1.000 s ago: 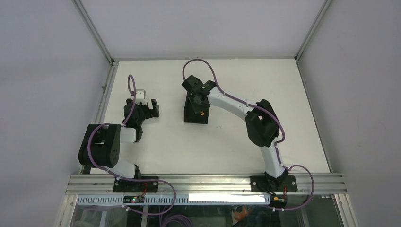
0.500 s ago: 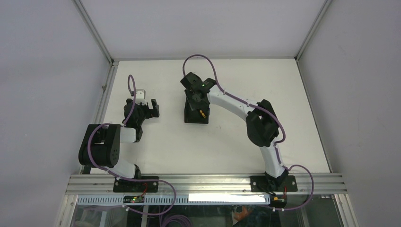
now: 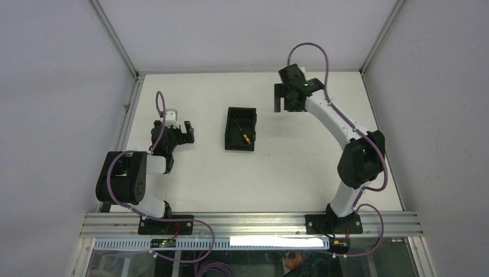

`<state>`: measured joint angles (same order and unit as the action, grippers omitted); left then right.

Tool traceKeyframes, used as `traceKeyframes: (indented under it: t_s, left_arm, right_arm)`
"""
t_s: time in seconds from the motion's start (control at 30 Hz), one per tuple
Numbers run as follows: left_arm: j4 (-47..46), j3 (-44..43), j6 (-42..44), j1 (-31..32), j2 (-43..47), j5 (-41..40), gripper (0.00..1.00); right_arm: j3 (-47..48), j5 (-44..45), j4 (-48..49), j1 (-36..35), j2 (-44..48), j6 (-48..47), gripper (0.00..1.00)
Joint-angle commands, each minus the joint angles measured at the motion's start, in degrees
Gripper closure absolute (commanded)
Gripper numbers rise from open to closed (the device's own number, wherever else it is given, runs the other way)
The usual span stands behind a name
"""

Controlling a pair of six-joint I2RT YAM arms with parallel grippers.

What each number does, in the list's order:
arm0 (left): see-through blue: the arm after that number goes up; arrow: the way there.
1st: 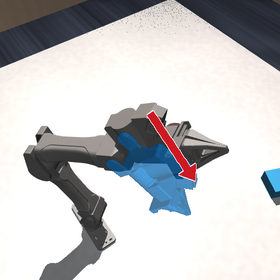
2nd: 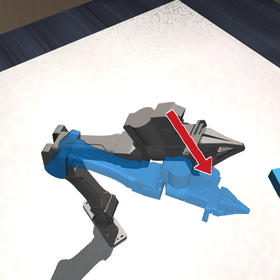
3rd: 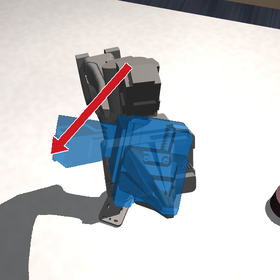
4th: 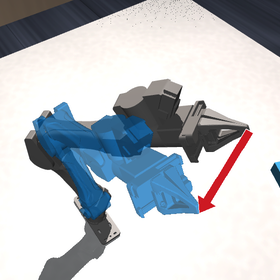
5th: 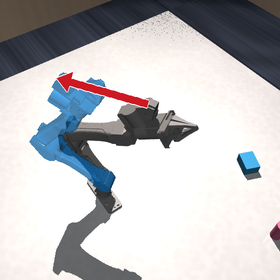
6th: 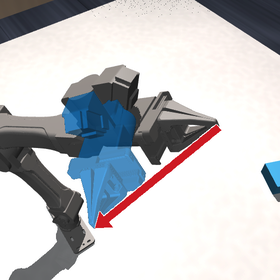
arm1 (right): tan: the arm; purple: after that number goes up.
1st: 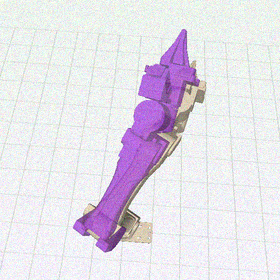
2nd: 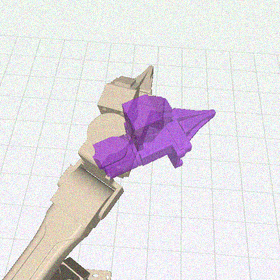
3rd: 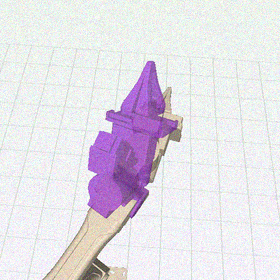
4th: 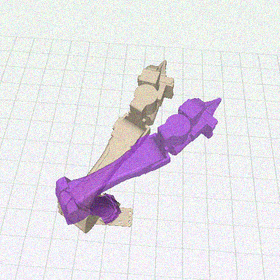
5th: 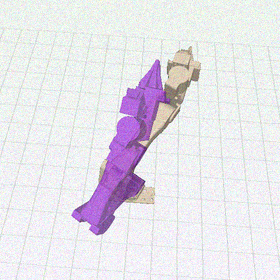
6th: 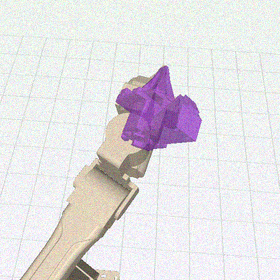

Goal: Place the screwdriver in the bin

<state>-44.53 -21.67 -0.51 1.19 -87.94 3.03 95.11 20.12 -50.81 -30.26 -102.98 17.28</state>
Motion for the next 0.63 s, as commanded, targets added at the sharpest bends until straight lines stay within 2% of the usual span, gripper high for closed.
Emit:
traceKeyframes:
  t_s: [0.0,0.17,0.27,0.6]
  left_arm:
    - [-1.8,-0.1,-0.2,0.6,1.6,0.0,0.01]
    - [-1.8,-0.2,-0.2,0.6,1.6,-0.1,0.01]
    - [-1.8,-0.1,-0.2,0.6,1.6,0.0,0.01]
    - [-1.8,-0.1,-0.2,0.6,1.5,0.0,0.01]
  right_arm:
    - [-5.7,1.7,2.0,9.4,8.9,-3.5,0.01]
    - [-11.3,-0.5,3.5,20.6,14.6,-4.7,0.01]
    - [-13.3,-1.0,3.4,24.5,17.2,-4.0,0.01]
    - [-16.2,-1.1,6.0,26.0,21.3,-1.9,0.01]
